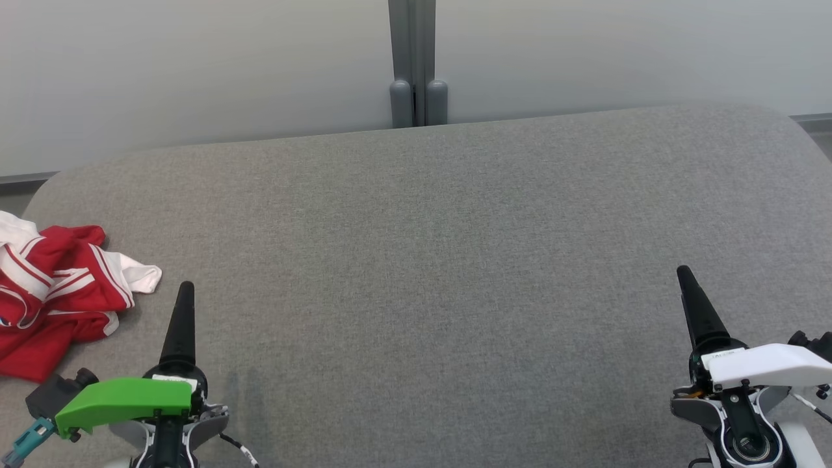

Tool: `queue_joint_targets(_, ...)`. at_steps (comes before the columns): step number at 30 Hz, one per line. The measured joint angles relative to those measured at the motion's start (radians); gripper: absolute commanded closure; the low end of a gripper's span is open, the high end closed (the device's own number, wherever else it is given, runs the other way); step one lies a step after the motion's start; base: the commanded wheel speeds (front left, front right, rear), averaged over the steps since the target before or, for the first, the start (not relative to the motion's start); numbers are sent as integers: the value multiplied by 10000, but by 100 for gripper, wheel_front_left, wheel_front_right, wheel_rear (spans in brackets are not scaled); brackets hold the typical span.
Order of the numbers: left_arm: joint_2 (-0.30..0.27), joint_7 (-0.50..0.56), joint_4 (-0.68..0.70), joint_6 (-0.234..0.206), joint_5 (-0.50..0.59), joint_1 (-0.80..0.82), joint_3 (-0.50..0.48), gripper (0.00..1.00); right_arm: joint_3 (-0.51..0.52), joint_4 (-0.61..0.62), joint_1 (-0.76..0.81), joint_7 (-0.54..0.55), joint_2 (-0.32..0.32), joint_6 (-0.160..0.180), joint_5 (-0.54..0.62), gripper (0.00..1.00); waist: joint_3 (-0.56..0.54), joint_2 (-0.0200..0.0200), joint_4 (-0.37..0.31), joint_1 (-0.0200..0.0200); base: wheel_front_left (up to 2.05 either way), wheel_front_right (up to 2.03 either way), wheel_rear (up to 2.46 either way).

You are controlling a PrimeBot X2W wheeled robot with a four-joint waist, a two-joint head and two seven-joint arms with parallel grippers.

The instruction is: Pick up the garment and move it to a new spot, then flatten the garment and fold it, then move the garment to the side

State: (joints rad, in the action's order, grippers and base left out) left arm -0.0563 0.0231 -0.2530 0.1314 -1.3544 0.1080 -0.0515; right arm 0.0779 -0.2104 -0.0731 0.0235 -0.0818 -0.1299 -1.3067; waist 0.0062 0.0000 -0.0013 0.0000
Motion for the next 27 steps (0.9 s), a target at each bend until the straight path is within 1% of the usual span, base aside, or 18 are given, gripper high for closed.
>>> queue_joint_targets(8,-77,-337,111,-59,1760,93,219,0,-267,247,-4,-318,-192,0,1793,0,-6,0,7,0,0,0,0)
queue_joint_targets(14,-180,-543,102,-82,2867,123,380,0,-397,420,0,-531,-249,0,2941,0,-22,0,7,0,0,0,0)
queue_joint_targets(27,-309,-970,-130,-173,4893,271,692,0,-708,709,4,-842,-405,0,4989,0,-26,1,7,0,0,0,0)
